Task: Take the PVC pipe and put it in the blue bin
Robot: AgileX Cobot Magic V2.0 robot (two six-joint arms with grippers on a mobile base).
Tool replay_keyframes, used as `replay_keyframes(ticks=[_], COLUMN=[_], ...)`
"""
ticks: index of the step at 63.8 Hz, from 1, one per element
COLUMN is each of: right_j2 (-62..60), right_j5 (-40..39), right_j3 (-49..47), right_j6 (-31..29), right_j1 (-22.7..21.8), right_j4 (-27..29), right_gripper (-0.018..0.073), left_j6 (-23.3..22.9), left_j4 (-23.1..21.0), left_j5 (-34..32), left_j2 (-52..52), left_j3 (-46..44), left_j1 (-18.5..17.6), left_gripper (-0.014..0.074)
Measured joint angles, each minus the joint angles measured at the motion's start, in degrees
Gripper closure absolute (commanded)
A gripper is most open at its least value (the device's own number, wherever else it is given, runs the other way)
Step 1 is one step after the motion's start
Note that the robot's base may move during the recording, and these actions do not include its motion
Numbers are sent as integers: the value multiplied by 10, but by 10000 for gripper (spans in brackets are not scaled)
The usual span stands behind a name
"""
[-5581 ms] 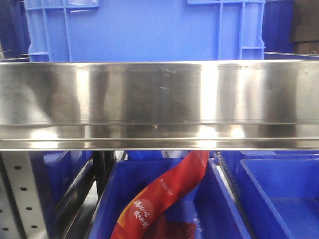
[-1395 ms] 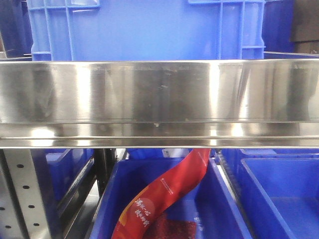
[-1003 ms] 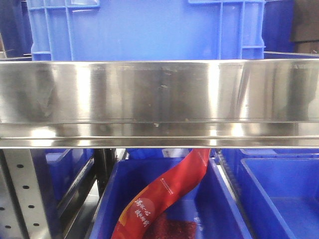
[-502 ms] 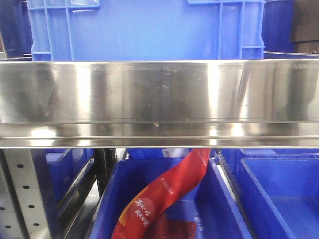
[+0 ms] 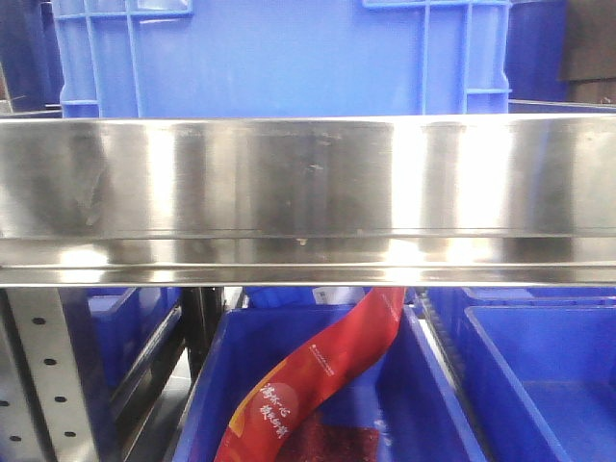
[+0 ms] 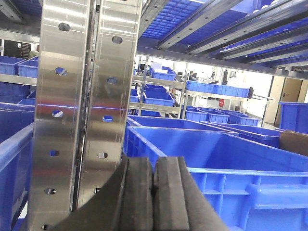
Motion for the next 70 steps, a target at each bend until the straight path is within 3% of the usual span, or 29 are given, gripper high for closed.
replay_keyframes(ticks=[11,19,34,70], right_j2=[-95,-152,-189,-190], right_j5=[5,16,71,71], right_j3=[81,125,129,129], right_j6=[0,0,0,15], right_j1=[-67,-86,-88,-88], right_j4=[0,0,-18,-27], right_gripper=[727,727,727,727], left_j6=[0,0,0,0], left_j4=[0,0,0,0], left_j5=[0,0,0,0], left_j2=[0,0,-1,-1], left_j3=[0,0,0,0], left_j1=[0,0,0,0], left_gripper=[707,707,707,707])
